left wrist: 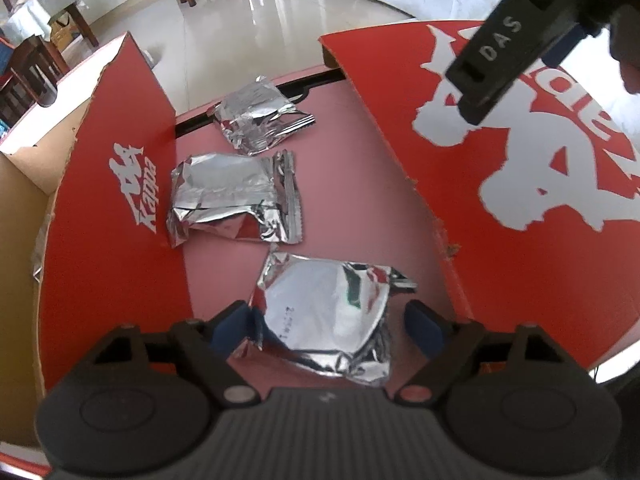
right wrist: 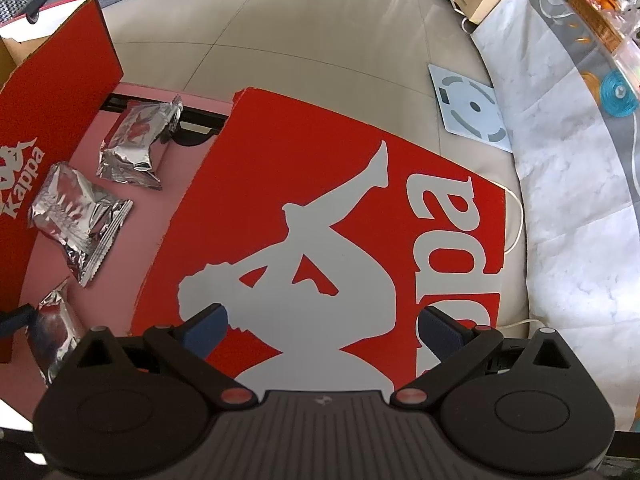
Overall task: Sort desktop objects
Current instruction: 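Carry the held silver packet with the left tool over the cardboard box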
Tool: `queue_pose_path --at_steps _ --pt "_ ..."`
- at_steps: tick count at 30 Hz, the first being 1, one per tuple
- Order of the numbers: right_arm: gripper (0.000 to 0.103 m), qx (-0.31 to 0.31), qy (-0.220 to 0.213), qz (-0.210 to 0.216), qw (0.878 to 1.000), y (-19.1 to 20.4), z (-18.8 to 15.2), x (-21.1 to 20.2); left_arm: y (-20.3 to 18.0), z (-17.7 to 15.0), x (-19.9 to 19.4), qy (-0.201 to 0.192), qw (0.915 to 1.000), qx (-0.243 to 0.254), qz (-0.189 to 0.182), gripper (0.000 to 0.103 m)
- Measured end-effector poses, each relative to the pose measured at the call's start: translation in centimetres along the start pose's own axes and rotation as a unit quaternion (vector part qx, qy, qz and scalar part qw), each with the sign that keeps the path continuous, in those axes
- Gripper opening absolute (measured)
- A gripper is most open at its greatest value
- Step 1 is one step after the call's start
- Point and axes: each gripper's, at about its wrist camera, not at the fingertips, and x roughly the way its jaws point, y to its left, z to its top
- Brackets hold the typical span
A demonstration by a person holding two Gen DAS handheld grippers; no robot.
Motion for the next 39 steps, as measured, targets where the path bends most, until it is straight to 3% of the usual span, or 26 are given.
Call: queue_pose_path --at_steps 9,39 --pt "0.101 -0.005 0.005 -0.003 1.0 0.3 0.0 0.2 0.5 0.0 -0.5 0.0 0.9998 -0.02 -0.008 0.063" --pt "0.101 0.006 0.001 0.002 1.0 0.1 0.1 -0.1 0.7 1.2 -7.9 -0.078 0.9955 -0.046 -0.029 0.063"
